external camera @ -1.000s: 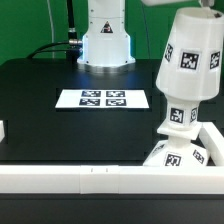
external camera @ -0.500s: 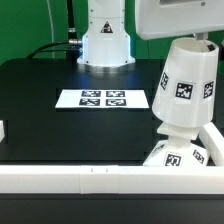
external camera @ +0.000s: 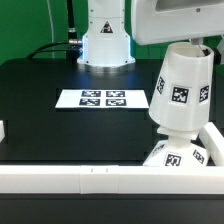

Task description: Assemble lamp

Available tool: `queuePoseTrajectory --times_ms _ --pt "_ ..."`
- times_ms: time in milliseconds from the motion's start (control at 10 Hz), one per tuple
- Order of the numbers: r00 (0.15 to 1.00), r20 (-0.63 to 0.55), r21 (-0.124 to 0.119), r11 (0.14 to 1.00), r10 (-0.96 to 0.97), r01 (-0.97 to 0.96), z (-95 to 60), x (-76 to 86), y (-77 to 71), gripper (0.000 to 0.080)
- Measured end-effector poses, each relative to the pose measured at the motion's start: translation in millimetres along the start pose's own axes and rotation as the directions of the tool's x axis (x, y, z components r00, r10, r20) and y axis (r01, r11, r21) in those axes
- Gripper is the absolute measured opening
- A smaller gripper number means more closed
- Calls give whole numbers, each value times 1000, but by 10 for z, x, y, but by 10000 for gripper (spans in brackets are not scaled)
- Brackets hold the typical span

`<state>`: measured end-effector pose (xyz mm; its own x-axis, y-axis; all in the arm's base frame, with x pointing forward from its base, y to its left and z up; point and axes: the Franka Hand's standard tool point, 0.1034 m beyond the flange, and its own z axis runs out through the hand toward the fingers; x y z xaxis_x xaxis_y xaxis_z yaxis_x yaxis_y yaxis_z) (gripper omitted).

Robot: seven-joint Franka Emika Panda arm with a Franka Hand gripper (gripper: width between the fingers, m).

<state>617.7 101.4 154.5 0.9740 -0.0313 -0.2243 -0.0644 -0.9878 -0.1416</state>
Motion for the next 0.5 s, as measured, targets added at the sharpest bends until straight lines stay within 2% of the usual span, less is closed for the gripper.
queuePoseTrajectory --times_ms 200,300,400,500 --pt "1000 -1 0 1000 7 -7 -17 -7 53 373" --pt "1000 0 -2 1000 -2 2 -29 -27 145 527" --pt "1000 2 -3 1000 3 -3 -52 -64 255 527" --pt "1000 7 -3 1000 8 -8 -91 -94 280 661"
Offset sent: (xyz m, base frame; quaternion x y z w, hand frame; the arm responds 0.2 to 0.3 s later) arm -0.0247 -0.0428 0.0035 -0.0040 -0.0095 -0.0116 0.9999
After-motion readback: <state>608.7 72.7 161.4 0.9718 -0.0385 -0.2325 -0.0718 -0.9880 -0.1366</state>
